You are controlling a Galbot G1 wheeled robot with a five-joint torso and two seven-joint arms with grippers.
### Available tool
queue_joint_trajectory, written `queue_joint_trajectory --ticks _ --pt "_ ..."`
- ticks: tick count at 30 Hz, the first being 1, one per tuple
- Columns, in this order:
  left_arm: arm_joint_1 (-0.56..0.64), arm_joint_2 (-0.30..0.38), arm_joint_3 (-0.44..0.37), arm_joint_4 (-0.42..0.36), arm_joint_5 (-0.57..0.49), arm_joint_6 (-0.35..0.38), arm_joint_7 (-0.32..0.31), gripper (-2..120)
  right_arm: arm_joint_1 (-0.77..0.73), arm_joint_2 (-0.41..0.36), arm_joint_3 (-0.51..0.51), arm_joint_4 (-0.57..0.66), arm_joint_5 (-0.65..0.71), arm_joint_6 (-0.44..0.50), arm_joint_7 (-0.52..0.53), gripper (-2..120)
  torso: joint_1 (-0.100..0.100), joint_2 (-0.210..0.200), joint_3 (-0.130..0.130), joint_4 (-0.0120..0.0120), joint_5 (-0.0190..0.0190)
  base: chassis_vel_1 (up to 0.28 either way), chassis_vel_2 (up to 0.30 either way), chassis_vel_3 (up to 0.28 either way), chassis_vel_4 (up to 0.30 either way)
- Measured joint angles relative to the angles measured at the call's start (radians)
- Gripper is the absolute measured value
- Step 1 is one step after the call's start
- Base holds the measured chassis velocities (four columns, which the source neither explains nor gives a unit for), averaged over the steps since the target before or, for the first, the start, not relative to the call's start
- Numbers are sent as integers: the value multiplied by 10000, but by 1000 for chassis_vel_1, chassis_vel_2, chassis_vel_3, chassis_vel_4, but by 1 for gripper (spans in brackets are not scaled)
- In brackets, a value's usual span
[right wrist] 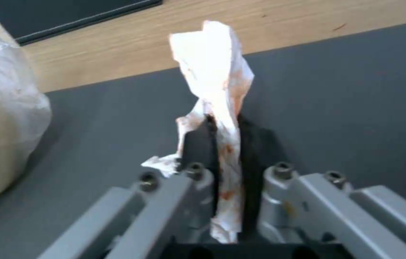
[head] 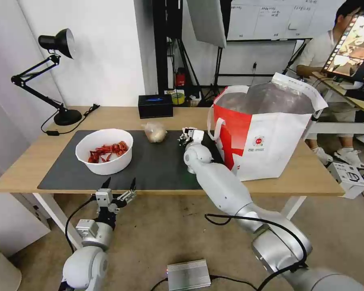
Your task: Pick up the trash from the table and place it into the takeout bag.
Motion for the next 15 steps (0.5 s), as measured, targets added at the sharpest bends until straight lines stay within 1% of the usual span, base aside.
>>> queue_joint_trajectory --ticks 2,6,8,12,14,15 --pt "28 -22 1 -2 11 -19 0 100 -88 1 -38 70 -105 104 -176 0 0 -1 1 10 2 0 0 0 0" --pt "55 -49 1 -2 28 -110 1 100 -202 -36 -137 160 -440 289 -526 0 -1 -1 1 13 3 0 0 0 0" --pt "76 -73 0 -2 38 -167 5 100 -305 -113 -304 315 -897 452 -729 0 0 -3 3 9 3 0 0 0 0" --pt "77 -99 3 -1 55 -181 10 100 -365 -194 -438 511 -1162 557 -749 0 1 -4 4 6 3 0 0 0 0" --pt "60 -107 9 -1 63 -183 11 100 -441 -368 -589 884 -1242 624 -751 0 2 -4 4 4 3 0 0 0 0" --pt "60 -107 9 -1 63 -183 11 100 -441 -368 -589 884 -1242 624 -751 0 2 -4 4 4 3 0 0 0 0"
